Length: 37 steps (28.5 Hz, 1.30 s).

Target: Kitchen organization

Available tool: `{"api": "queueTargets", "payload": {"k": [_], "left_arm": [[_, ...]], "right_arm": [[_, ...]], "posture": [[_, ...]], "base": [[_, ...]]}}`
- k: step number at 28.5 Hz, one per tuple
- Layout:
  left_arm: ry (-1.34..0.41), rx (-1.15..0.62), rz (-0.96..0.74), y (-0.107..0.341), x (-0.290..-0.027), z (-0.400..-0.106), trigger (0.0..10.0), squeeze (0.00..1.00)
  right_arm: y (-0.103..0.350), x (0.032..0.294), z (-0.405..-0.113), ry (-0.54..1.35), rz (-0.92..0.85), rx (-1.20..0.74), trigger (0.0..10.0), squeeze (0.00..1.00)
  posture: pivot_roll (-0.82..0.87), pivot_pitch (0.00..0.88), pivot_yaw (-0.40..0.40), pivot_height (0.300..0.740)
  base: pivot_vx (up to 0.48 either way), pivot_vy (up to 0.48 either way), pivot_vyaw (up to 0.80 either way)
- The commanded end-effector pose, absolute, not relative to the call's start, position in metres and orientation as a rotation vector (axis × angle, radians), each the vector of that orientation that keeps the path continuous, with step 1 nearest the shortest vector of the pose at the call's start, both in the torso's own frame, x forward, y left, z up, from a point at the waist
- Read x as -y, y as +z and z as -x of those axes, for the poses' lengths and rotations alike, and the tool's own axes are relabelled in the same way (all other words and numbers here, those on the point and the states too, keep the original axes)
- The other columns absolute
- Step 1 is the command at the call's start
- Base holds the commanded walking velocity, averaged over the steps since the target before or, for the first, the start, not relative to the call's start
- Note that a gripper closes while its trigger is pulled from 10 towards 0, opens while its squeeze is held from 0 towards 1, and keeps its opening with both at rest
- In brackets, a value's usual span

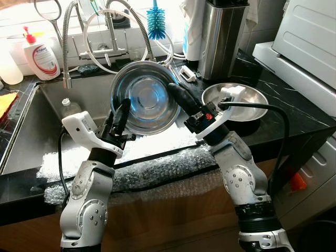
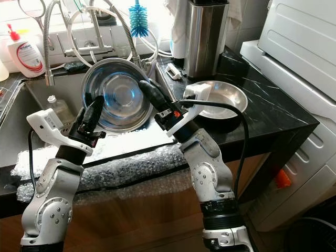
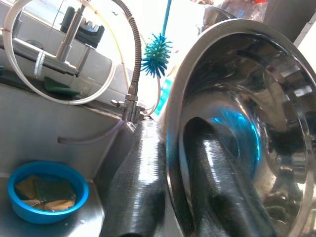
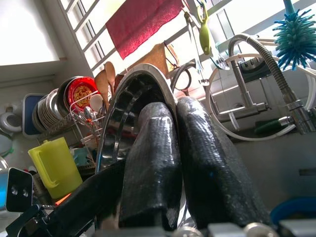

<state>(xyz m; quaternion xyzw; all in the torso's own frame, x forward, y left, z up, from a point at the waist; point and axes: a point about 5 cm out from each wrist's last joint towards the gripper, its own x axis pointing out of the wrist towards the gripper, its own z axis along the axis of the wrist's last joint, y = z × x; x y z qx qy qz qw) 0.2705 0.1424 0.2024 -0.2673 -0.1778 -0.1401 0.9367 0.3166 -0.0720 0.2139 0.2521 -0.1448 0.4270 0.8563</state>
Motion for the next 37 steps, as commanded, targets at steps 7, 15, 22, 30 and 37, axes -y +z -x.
{"api": "queueTargets", "payload": {"k": [7,15,22,30,37], "left_arm": [[-0.304,0.374,0.513,0.205,-0.138,-0.270,0.0,0.00],[-0.296,0.368,0.485,0.203,-0.138,-0.270,0.0,0.00],[-0.238,0.406,0.555,0.208,-0.147,-0.271,0.0,0.00],[-0.110,0.479,0.633,0.216,-0.168,-0.272,0.0,0.00],[0.047,0.553,0.608,0.221,-0.191,-0.268,0.0,0.00]], "right_arm": [[0.219,0.063,-0.312,0.946,-0.509,0.311,10.0,0.00],[0.218,0.062,-0.312,0.954,-0.512,0.304,10.0,1.00],[0.218,0.062,-0.313,0.950,-0.510,0.305,10.0,1.00],[0.216,0.062,-0.313,0.939,-0.501,0.297,10.0,1.00],[0.212,0.070,-0.320,0.835,-0.461,0.291,10.0,0.00]], "posture": [[-0.04,0.000,0.039,0.740],[-0.04,0.000,0.037,0.740],[-0.04,0.000,0.037,0.740],[-0.04,0.000,0.036,0.740],[-0.04,0.000,0.035,0.740]], "base": [[0.000,0.000,0.00],[0.000,0.000,0.00],[0.000,0.000,0.00],[0.000,0.000,0.00],[0.000,0.000,0.00]]}}
